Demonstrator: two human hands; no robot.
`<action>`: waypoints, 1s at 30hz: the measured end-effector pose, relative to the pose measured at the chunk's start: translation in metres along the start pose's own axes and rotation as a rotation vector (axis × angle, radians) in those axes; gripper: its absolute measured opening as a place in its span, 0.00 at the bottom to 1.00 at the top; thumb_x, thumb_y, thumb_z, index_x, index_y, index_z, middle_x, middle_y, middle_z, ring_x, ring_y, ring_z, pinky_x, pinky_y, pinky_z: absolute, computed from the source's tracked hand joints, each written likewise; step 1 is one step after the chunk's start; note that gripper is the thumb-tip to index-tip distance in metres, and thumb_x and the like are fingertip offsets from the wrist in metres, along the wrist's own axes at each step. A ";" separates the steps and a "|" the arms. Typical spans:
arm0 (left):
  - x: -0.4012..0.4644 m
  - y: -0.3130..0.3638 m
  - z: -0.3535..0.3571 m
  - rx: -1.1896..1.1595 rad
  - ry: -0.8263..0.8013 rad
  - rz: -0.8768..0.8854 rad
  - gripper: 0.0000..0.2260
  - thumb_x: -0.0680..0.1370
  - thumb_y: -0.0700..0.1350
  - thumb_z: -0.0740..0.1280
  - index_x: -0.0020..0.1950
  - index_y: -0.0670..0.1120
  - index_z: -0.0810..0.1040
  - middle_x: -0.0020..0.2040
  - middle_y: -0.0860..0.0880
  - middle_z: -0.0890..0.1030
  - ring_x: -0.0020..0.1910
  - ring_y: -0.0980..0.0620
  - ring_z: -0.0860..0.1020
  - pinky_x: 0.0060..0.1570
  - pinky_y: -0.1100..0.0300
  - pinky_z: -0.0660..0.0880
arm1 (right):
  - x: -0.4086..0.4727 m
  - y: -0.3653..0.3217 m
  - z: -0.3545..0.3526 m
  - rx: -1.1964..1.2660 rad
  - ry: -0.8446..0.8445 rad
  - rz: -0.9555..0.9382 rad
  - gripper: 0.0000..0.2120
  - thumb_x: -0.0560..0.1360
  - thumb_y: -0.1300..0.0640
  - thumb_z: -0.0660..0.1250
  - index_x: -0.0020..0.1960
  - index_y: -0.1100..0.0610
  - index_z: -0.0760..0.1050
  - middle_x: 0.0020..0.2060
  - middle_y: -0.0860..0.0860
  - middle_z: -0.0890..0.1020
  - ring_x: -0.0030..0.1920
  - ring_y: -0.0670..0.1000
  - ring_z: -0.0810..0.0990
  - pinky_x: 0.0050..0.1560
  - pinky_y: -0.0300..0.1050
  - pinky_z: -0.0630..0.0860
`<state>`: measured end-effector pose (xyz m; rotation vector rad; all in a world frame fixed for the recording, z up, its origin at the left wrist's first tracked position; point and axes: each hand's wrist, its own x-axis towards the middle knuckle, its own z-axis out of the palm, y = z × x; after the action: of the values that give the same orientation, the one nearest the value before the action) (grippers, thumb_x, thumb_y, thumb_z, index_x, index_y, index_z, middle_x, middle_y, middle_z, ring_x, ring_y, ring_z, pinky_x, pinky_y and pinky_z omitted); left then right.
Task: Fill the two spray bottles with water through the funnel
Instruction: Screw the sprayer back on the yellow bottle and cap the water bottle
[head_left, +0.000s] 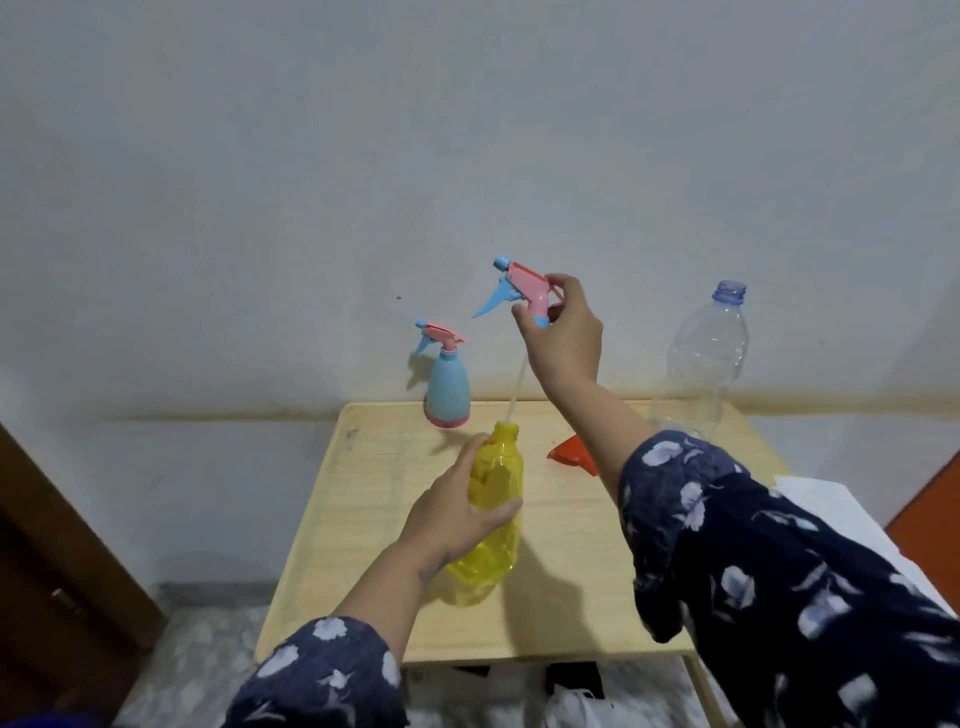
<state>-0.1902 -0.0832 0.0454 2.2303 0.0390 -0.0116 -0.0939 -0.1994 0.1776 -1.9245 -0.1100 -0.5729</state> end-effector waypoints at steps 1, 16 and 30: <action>0.000 0.004 -0.002 -0.017 0.016 -0.006 0.37 0.68 0.65 0.69 0.70 0.72 0.51 0.63 0.58 0.76 0.58 0.53 0.77 0.57 0.52 0.75 | -0.009 0.002 0.002 0.015 -0.016 0.000 0.19 0.74 0.53 0.70 0.63 0.51 0.71 0.45 0.49 0.79 0.42 0.49 0.76 0.42 0.42 0.72; 0.003 0.031 -0.025 -0.029 0.066 0.028 0.37 0.70 0.63 0.68 0.72 0.68 0.50 0.64 0.54 0.75 0.57 0.51 0.77 0.57 0.49 0.75 | -0.048 0.009 -0.021 0.207 -0.451 0.111 0.21 0.73 0.61 0.70 0.62 0.48 0.69 0.44 0.52 0.84 0.47 0.50 0.81 0.53 0.45 0.77; -0.001 0.037 -0.015 0.043 0.072 0.087 0.36 0.69 0.62 0.70 0.71 0.68 0.54 0.60 0.58 0.75 0.56 0.53 0.76 0.52 0.52 0.76 | -0.048 0.021 -0.040 0.197 -0.506 0.076 0.29 0.75 0.60 0.68 0.70 0.40 0.63 0.48 0.58 0.83 0.52 0.54 0.82 0.57 0.46 0.77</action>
<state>-0.1903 -0.0939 0.0844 2.2730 -0.0191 0.1161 -0.1430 -0.2349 0.1508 -1.8322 -0.3988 -0.0119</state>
